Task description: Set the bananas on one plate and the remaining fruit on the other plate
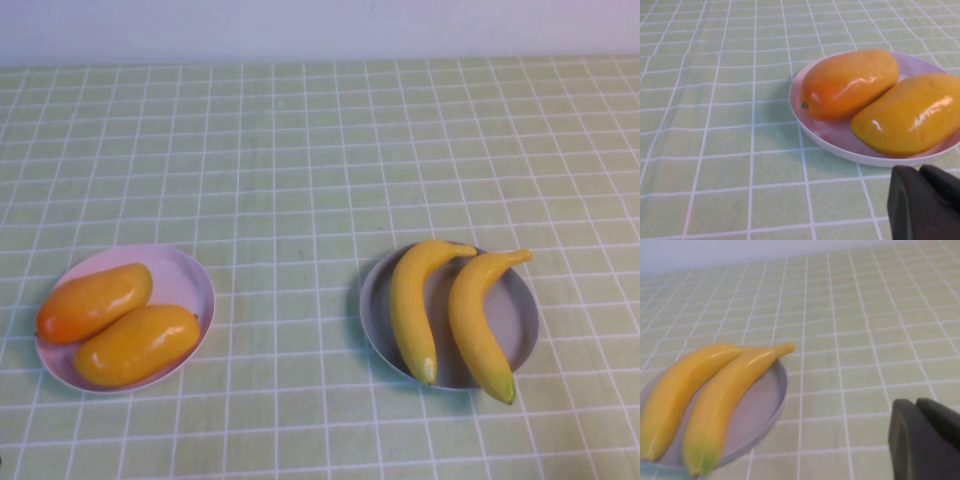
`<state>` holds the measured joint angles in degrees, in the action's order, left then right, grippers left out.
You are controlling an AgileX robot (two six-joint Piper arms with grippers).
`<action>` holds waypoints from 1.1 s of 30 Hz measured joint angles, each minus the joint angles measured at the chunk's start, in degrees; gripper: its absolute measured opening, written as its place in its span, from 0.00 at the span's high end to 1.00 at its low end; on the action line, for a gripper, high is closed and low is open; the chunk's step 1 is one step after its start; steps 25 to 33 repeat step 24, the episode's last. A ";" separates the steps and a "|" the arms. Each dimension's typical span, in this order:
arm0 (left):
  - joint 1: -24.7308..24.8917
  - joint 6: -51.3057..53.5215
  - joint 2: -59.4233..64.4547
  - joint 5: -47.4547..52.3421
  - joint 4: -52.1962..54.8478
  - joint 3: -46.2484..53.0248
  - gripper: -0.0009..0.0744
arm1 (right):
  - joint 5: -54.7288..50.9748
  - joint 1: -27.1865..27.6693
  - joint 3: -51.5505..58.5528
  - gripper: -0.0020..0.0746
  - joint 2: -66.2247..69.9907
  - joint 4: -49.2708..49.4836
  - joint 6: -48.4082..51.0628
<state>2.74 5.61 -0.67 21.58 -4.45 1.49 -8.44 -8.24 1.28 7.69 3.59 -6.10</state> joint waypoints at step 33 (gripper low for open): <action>0.00 0.00 0.00 0.00 0.00 0.00 0.99 | -11.17 2.16 0.09 0.99 -8.14 -0.27 6.10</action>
